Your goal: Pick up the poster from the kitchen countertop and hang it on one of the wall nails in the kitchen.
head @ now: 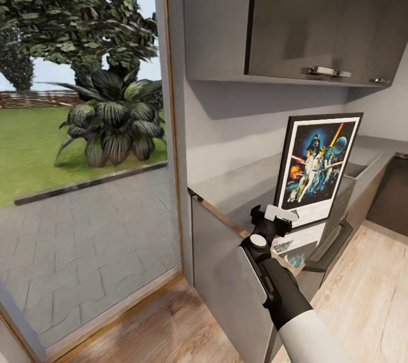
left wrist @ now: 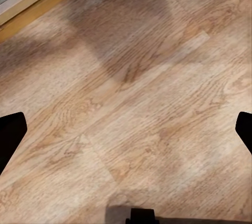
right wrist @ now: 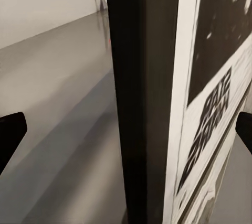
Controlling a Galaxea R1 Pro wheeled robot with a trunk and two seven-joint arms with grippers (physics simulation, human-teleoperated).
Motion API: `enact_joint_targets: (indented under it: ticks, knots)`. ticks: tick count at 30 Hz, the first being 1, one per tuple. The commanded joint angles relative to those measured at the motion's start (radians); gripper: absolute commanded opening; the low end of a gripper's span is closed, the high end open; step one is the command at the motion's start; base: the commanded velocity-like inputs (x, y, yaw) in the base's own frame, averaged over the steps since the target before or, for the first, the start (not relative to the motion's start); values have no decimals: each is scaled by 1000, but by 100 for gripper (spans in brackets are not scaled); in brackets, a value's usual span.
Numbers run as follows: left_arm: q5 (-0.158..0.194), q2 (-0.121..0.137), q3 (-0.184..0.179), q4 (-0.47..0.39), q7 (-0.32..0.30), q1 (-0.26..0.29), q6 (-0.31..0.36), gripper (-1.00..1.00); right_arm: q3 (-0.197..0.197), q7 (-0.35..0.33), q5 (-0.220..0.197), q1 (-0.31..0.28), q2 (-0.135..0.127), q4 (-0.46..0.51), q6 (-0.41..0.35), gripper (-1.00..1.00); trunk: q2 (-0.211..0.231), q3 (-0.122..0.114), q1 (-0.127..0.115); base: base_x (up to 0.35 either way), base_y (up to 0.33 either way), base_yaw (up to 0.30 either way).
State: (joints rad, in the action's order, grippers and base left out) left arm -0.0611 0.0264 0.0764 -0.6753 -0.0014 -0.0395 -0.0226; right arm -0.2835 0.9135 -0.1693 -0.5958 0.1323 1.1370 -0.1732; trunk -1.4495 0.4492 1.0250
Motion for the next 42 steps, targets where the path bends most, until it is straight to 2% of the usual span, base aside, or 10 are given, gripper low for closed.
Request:
enact_joint_targets:
  ticks: [1, 2, 28, 42]
  knots:
    - [-6, 0, 2, -1, 0, 0, -2, 100, -2, 6, -3, -1, 0, 1, -10, 100, -1, 1, 0, 6, -9, 0]
    - [-6, 0, 2, -1, 0, 0, -2, 100, -2, 7, -3, -1, 0, 1, -10, -100, -1, 1, 0, 4, -6, 0]
    - [-6, 0, 2, -1, 0, 0, -2, 100, -3, 7, -4, -1, 0, 5, -8, -100, -1, 1, 0, 0, -1, 0]
    - [-6, 2, 5, -2, -3, 0, -2, 100, -8, 16, -6, -1, 0, 38, -16, -100, -1, 1, 0, 0, 0, 0]
